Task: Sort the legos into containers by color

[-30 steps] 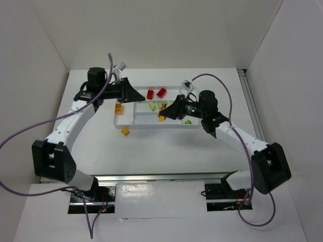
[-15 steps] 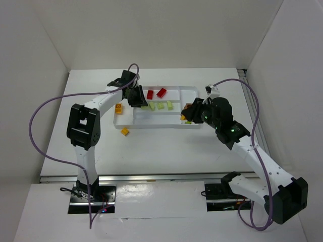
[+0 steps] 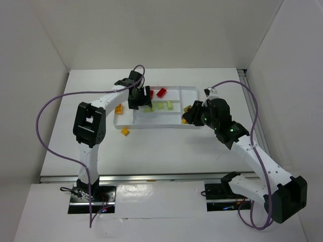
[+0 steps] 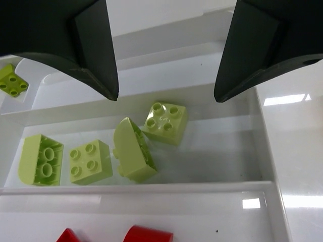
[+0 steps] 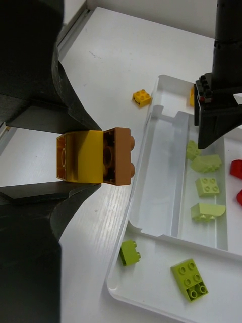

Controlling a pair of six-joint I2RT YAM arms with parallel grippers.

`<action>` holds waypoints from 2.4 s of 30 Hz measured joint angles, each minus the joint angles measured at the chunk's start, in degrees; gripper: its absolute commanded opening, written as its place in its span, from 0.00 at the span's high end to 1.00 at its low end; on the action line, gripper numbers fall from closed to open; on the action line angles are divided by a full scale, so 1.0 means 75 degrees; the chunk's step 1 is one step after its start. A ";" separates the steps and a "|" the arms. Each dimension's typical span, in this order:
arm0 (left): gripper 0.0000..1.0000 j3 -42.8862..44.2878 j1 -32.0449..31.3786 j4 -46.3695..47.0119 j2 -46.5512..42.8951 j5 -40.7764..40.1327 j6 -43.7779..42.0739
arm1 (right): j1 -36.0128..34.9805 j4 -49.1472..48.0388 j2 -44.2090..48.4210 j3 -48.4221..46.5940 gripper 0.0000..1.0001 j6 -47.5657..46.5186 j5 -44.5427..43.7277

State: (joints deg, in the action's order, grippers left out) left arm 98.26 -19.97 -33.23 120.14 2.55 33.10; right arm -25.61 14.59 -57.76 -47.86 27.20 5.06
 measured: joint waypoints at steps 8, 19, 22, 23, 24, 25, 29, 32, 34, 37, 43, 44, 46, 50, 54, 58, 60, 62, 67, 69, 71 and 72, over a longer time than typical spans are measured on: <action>0.24 -0.1381 -0.0154 -0.0003 -0.2267 0.1139 -0.0679 | 0.0058 -0.0396 -0.0399 -0.0003 1.00 -0.0385 0.1716; 0.13 -0.3920 0.0557 0.3101 -0.5316 0.7466 -0.1180 | 0.0204 -0.2081 -0.1145 -0.0216 1.00 -0.0676 0.5866; 0.09 -0.4121 0.0347 0.3107 -0.5208 0.8081 -0.1288 | 0.0207 -0.2436 -0.1408 -0.0399 1.00 -0.0688 0.6776; 0.09 -0.4057 0.0236 0.3054 -0.5170 0.8186 -0.1396 | 0.0204 -0.2498 -0.1483 -0.0478 1.00 -0.0691 0.7050; 0.09 -0.3995 0.0140 0.3045 -0.5147 0.8250 -0.1451 | 0.0187 -0.2556 -0.1565 -0.0560 1.00 -0.0699 0.7274; 0.08 -0.3940 0.0050 0.3048 -0.5144 0.8311 -0.1518 | 0.0154 -0.2576 -0.1644 -0.0653 1.00 -0.0729 0.7475; 0.08 -0.3847 -0.0207 0.3299 -0.5144 0.8580 -0.1582 | -0.0015 -0.2576 -0.1906 -0.0921 1.00 -0.0895 0.7927; 0.11 -0.3826 -0.0291 0.3392 -0.5141 0.8594 -0.1568 | -0.0195 -0.2567 -0.2020 -0.0933 1.00 -0.0965 0.8040; 0.14 -0.3826 -0.0350 0.3506 -0.5141 0.8597 -0.1545 | -0.0306 -0.2562 -0.2107 -0.0950 1.00 -0.0985 0.8043; 0.22 -0.3803 -0.0434 0.3640 -0.5120 0.8591 -0.1515 | -0.0408 -0.2553 -0.2229 -0.0994 1.00 -0.0997 0.8038; 0.36 -0.3564 -0.0670 0.3643 -0.4925 0.8562 -0.1536 | -0.0504 -0.2544 -0.2361 -0.1040 1.00 -0.1011 0.7985; 0.39 -0.3555 -0.0685 0.3637 -0.4911 0.8562 -0.1553 | -0.0507 -0.2544 -0.2366 -0.1040 1.00 -0.1014 0.7970; 0.47 -0.3552 -0.0688 0.3620 -0.4899 0.8562 -0.1568 | -0.0507 -0.2535 -0.2372 -0.1049 1.00 -0.1011 0.7921; 0.30 -0.3518 -0.0688 0.3453 -0.4899 0.8533 -0.1647 | -0.0507 -0.2518 -0.2375 -0.1064 1.00 -0.1014 0.7834; 0.27 -0.3494 -0.0688 0.3235 -0.4899 0.8466 -0.1644 | -0.0510 -0.2509 -0.2375 -0.1067 1.00 -0.1043 0.7705; 0.34 -0.3494 -0.0682 0.3182 -0.4899 0.8489 -0.1591 | -0.0510 -0.2495 -0.2375 -0.1070 1.00 -0.1099 0.7551; 0.41 -0.3494 -0.0656 0.3197 -0.4899 0.8524 -0.1553 | -0.0510 -0.2483 -0.2375 -0.1070 1.00 -0.1128 0.7510; 0.50 -0.3494 -0.0650 0.3229 -0.4899 0.8530 -0.1562 | -0.0510 -0.2474 -0.2375 -0.1070 1.00 -0.1151 0.7507; 0.79 -0.3494 -0.0618 0.3264 -0.4884 0.8518 -0.1614 | -0.0519 -0.2468 -0.2375 -0.1119 1.00 -0.1148 0.7510; 1.00 -0.3494 -0.0612 0.3276 -0.4884 0.8515 -0.1588 | -0.0519 -0.2468 -0.2375 -0.1122 0.83 -0.1148 0.7495; 1.00 -0.3494 -0.0574 0.3267 -0.4884 0.8507 -0.1585 | -0.0519 -0.2463 -0.2375 -0.1122 0.56 -0.1145 0.7434; 1.00 -0.3494 -0.0548 0.3264 -0.4884 0.8504 -0.1585 | -0.0519 -0.2463 -0.2375 -0.1122 0.50 -0.1148 0.7396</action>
State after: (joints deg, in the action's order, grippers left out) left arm 72.05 -24.08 -8.75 83.50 66.32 21.21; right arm -29.50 -3.88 -75.57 -56.27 18.59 60.53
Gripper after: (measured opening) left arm 0.454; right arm 0.448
